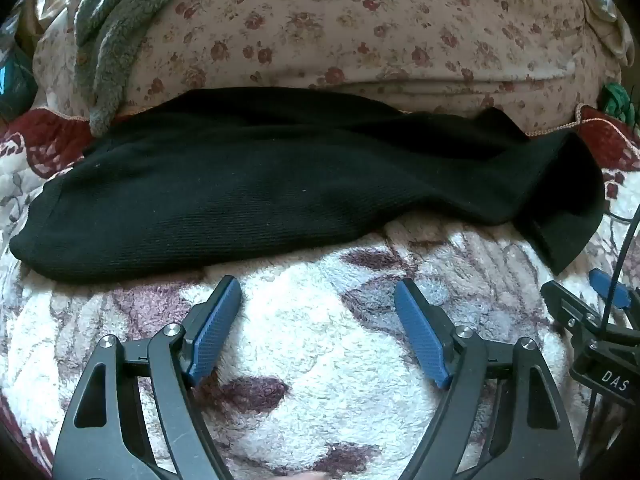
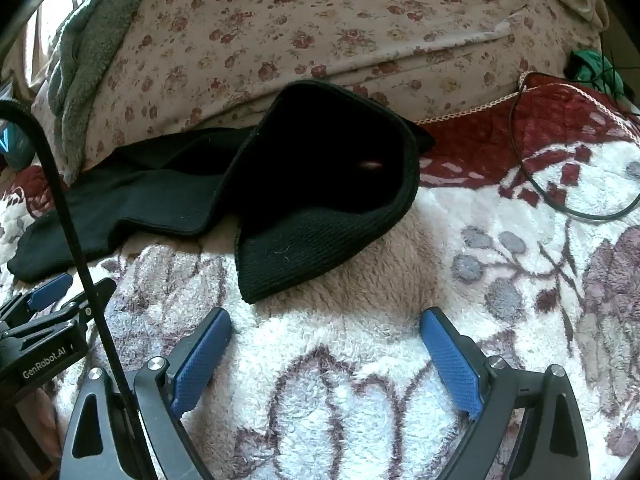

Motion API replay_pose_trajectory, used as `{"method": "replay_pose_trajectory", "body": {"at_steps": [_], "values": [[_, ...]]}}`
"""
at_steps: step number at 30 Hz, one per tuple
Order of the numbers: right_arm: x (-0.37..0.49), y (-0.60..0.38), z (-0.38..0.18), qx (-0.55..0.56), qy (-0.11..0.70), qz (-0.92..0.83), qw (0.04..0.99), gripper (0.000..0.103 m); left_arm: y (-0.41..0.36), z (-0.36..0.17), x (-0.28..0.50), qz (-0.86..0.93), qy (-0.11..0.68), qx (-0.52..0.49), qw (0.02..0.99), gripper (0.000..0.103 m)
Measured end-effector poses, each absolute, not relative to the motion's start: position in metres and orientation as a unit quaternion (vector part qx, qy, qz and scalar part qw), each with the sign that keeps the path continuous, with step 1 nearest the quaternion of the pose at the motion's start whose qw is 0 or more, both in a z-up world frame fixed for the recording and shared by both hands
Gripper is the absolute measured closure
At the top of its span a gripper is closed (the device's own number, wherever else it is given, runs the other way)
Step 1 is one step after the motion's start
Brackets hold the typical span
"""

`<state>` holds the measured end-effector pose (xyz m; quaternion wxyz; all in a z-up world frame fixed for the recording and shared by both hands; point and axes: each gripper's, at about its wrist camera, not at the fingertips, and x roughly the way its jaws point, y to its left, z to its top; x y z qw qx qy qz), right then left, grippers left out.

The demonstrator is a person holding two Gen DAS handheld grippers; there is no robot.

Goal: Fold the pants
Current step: 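Move both grippers open toward the black pants on the quilt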

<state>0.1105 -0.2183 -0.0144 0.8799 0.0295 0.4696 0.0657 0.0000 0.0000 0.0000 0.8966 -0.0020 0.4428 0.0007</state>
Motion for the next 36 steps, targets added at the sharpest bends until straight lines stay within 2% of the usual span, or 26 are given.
{"method": "replay_pose_trajectory", "body": {"at_steps": [10,13,19,22,23,30,36], "values": [[0.110,-0.214,-0.012,0.034,0.489,0.087,0.867,0.007,0.001,0.005,-0.009,0.001,0.447,-0.001,0.894,0.023],[0.083,-0.218,-0.010,0.069,0.463,0.093,0.879,0.007,0.007,0.010,-0.016,-0.002,0.445,-0.013,0.895,0.023],[0.043,-0.203,0.000,0.042,0.474,0.064,0.877,0.008,0.011,0.028,-0.040,0.000,0.425,-0.004,0.905,0.023],[0.020,-0.201,0.011,0.061,0.470,0.050,0.879,0.019,0.013,0.041,-0.053,-0.004,0.405,-0.004,0.914,0.023],[0.014,-0.200,0.015,0.070,0.467,0.048,0.880,0.019,0.014,0.045,-0.056,-0.005,0.402,-0.003,0.916,0.023],[-0.062,-0.194,0.044,0.087,0.438,0.022,0.894,0.019,0.020,0.058,-0.078,-0.003,0.381,0.013,0.925,0.023],[-0.081,-0.196,0.058,0.077,0.432,0.018,0.898,0.019,0.023,0.066,-0.089,-0.009,0.376,-0.001,0.927,0.023]]}}
